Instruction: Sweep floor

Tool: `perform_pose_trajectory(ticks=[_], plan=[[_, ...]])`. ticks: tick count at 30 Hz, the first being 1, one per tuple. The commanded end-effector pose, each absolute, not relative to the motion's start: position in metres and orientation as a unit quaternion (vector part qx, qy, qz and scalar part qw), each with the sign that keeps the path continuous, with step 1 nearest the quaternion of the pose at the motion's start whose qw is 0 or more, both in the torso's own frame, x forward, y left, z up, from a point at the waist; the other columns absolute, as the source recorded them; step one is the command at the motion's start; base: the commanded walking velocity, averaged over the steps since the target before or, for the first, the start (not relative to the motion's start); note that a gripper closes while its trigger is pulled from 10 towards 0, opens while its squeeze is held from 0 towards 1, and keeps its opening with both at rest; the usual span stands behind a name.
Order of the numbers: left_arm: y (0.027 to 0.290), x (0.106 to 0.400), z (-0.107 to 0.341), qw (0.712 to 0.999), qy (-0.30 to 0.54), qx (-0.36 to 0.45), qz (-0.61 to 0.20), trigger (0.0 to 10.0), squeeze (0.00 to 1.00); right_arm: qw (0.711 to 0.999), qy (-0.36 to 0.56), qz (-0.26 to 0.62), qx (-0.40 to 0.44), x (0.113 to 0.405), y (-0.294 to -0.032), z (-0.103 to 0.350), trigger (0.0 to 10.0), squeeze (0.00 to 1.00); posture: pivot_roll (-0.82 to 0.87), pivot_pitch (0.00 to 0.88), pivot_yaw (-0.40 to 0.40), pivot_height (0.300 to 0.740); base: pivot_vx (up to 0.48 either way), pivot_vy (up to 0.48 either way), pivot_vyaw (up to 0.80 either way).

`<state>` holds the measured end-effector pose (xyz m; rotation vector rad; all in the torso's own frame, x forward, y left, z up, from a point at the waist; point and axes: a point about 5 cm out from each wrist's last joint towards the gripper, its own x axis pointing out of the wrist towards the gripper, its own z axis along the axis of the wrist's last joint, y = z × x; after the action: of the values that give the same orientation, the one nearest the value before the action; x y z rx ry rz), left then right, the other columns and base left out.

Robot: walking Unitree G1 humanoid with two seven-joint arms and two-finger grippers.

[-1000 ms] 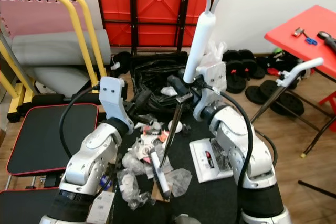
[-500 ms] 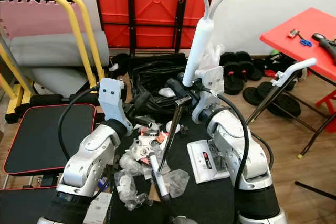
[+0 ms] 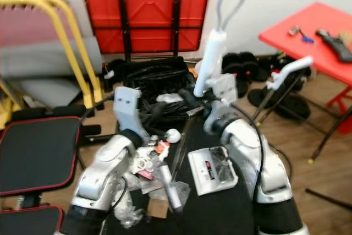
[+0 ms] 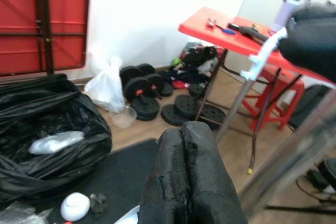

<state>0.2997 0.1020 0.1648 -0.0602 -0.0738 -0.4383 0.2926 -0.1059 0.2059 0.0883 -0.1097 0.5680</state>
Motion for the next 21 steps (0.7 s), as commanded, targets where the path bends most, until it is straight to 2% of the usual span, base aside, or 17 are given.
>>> perform_pose_trajectory(ticks=[1, 8, 20, 21], plan=[[0.0990, 0.2987, 0.1618, 0.972, -0.029, -0.030, -0.233, 10.0, 0.00, 0.955, -0.082, 0.281, 0.050, 0.2908, -0.1079, 0.2152, 10.0, 0.00, -0.14, 0.112, -0.153, 0.740, 0.000, -0.424, 0.00], [0.1011, 0.2993, 0.1613, 0.972, -0.028, -0.028, -0.230, 10.0, 0.00, 0.954, -0.082, 0.284, 0.053, 0.2923, -0.1046, 0.2123, 10.0, 0.00, -0.13, 0.110, -0.131, 0.740, 0.000, -0.421, 0.00], [0.1066, 0.3037, 0.1619, 0.977, -0.023, -0.025, -0.213, 10.0, 0.00, 0.956, -0.087, 0.274, 0.053, 0.2957, -0.1046, 0.2124, 10.0, 0.00, -0.13, 0.111, -0.120, 0.740, 0.000, 0.000, 0.00], [0.1063, 0.3035, 0.1620, 0.976, -0.023, -0.023, -0.215, 10.0, 0.00, 0.957, -0.087, 0.272, 0.053, 0.2960, -0.1060, 0.2128, 10.0, 0.00, -0.13, 0.112, -0.119, 0.740, 0.247, 0.000, 0.78]])
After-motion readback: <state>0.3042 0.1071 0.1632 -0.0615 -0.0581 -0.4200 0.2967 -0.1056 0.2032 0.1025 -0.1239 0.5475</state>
